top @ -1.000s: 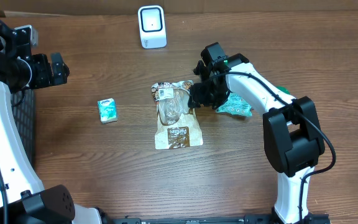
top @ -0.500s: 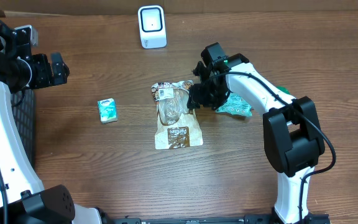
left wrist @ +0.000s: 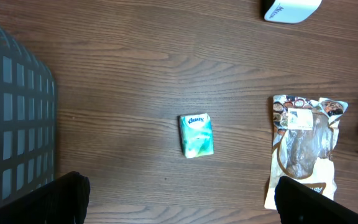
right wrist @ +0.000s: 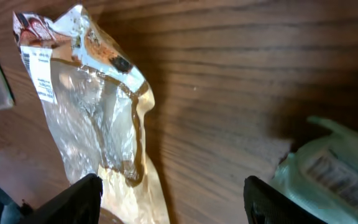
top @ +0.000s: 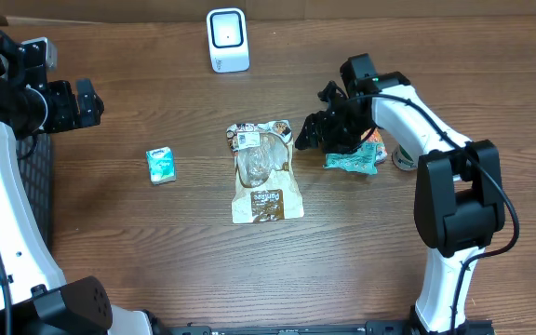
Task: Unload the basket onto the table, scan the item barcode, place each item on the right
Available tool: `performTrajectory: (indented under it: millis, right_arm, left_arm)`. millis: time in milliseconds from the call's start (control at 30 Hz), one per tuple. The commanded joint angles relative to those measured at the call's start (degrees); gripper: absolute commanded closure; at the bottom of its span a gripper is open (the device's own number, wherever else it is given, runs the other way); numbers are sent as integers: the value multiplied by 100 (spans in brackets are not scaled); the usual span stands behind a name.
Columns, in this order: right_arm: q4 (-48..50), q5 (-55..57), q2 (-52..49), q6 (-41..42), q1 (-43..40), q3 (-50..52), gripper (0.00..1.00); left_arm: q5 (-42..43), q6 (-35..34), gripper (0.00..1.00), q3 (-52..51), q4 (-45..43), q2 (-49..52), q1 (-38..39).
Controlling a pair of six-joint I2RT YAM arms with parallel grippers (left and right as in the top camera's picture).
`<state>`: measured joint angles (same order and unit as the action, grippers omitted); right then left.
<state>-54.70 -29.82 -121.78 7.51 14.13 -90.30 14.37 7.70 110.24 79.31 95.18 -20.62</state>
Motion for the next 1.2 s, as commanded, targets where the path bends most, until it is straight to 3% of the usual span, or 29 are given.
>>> performTrajectory:
  millis: [0, 267, 500, 567, 767, 900, 1167]
  right_arm:
    - [275, -251, -9, 4, 190, 404, 29]
    - [1056, -468, -216, 667, 459, 765, 31]
    - [2105, -365, -356, 2074, 953, 1137, 34]
    - [2586, -330, -570, 2743, 1198, 1309, 39]
    - [3346, -356, -1178, 3539, 1622, 1364, 67]
    - [3628, -422, -1217, 3582, 1655, 1364, 96]
    - [3543, -1043, -800, 3010, 1462, 1233, 96]
  left_arm:
    - [26, 87, 1, 48, -4, 20, 39]
    - [26, 87, 1, 48, -4, 20, 39]
    - [26, 87, 1, 48, -4, 20, 39]
    - [26, 87, 0, 48, -4, 20, 39]
    - [26, 87, 0, 48, -4, 20, 39]
    - [26, 87, 0, 48, -4, 20, 39]
    - [26, 87, 0, 48, -4, 20, 39]
